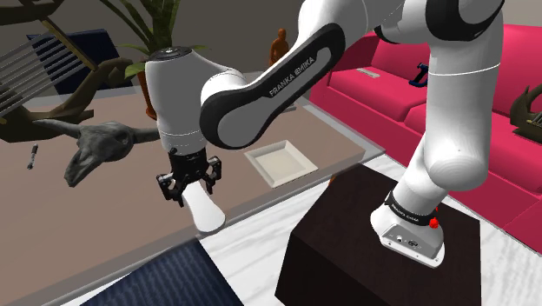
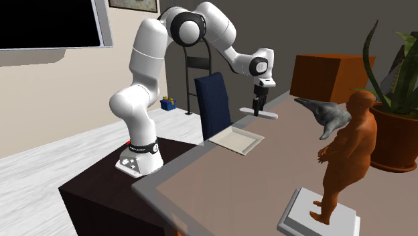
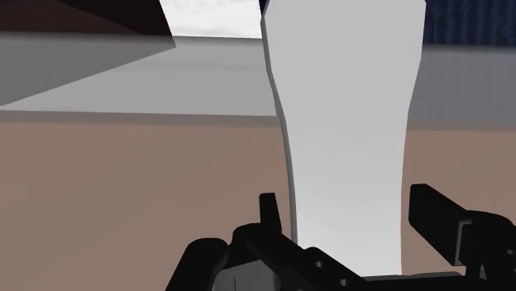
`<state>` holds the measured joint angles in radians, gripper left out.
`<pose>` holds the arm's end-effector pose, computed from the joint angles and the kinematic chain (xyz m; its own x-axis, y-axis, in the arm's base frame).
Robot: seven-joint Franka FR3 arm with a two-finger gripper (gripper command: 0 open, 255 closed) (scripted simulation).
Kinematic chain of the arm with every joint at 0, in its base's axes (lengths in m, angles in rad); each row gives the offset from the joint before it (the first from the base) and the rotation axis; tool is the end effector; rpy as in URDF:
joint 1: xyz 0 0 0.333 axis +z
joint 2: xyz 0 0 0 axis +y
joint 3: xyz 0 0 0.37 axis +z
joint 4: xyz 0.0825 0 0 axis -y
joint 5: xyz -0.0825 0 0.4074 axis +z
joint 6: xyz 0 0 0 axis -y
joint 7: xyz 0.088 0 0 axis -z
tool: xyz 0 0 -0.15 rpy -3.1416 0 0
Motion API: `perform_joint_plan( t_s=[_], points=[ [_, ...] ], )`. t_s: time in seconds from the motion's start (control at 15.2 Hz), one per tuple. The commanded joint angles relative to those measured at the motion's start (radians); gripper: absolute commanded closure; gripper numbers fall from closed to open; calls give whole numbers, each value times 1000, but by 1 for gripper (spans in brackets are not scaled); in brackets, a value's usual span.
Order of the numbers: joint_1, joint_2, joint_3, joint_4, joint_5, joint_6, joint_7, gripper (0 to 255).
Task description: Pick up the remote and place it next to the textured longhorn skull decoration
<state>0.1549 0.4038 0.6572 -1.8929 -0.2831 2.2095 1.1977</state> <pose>0.4845 0.4477 0.3237 0.9673 -0.2534 -0.0089 -0.2535 -0.9672 -0.0167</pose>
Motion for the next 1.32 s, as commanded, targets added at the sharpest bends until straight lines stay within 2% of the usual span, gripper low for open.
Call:
perform_joint_plan(
  t_s=[0.0, 0.59, 0.66, 0.99, 1.25],
  points=[
    [5, 14, -7, -12, -13, 25, 9, 255],
    [8, 20, -10, -15, -18, 32, 12, 255],
    [8, 20, -10, -15, -18, 32, 12, 0],
    [8, 20, -10, -15, -18, 32, 12, 0],
    [-19, -52, 23, 25, 41, -66, -26, 0]
  ],
)
